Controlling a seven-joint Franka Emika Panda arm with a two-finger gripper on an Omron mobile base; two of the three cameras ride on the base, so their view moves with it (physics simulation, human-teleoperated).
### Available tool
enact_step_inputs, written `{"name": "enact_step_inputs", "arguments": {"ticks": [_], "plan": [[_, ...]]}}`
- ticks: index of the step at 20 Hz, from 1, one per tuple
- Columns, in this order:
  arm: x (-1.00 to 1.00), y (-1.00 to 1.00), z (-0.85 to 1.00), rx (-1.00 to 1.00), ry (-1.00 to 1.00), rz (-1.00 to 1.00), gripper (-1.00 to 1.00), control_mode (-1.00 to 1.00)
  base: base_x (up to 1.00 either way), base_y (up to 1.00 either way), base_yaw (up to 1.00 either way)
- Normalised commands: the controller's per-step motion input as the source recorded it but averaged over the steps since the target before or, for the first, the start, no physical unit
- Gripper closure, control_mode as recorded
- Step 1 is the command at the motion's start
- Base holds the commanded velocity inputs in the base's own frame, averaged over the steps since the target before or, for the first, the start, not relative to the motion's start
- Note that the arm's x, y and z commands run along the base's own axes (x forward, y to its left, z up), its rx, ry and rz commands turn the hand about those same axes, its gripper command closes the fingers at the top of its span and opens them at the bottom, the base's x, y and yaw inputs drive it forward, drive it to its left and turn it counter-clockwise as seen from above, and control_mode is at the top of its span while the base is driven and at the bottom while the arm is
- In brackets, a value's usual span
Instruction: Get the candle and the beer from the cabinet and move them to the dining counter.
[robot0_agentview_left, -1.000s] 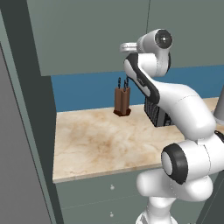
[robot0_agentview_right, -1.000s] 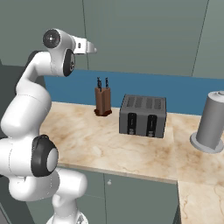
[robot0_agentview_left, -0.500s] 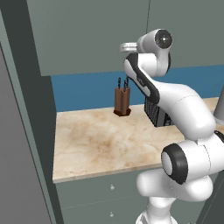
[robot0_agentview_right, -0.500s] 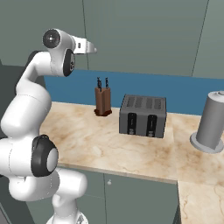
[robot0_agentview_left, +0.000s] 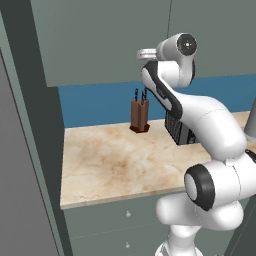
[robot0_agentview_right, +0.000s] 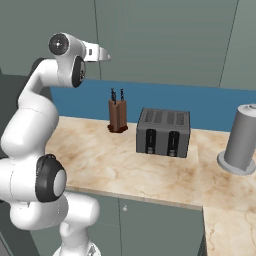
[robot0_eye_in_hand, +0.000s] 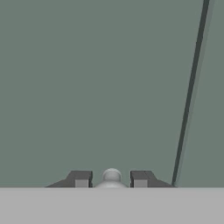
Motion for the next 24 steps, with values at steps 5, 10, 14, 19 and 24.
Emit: {"name": "enact_step_inputs", "arguments": {"ticks": [5, 10, 14, 19, 24], "plan": [[-0.38, 0.00, 0.00, 0.00, -0.07, 0.00, 1.00, -1.00, 0.00, 0.00, 0.00], [-0.47, 0.00, 0.00, 0.00, -0.17, 0.00, 1.00, -1.00, 0.00, 0.00, 0.00], [-0.47, 0.02, 0.00, 0.00, -0.17, 0.00, 1.00, -1.00, 0.00, 0.00, 0.00], [-0.58, 0.10, 0.00, 0.00, -0.15, 0.00, 1.00, -1.00, 0.00, 0.00, 0.00], [-0.57, 0.10, 0.00, 0.00, -0.10, 0.00, 1.00, -1.00, 0.00, 0.00, 0.00]]}}
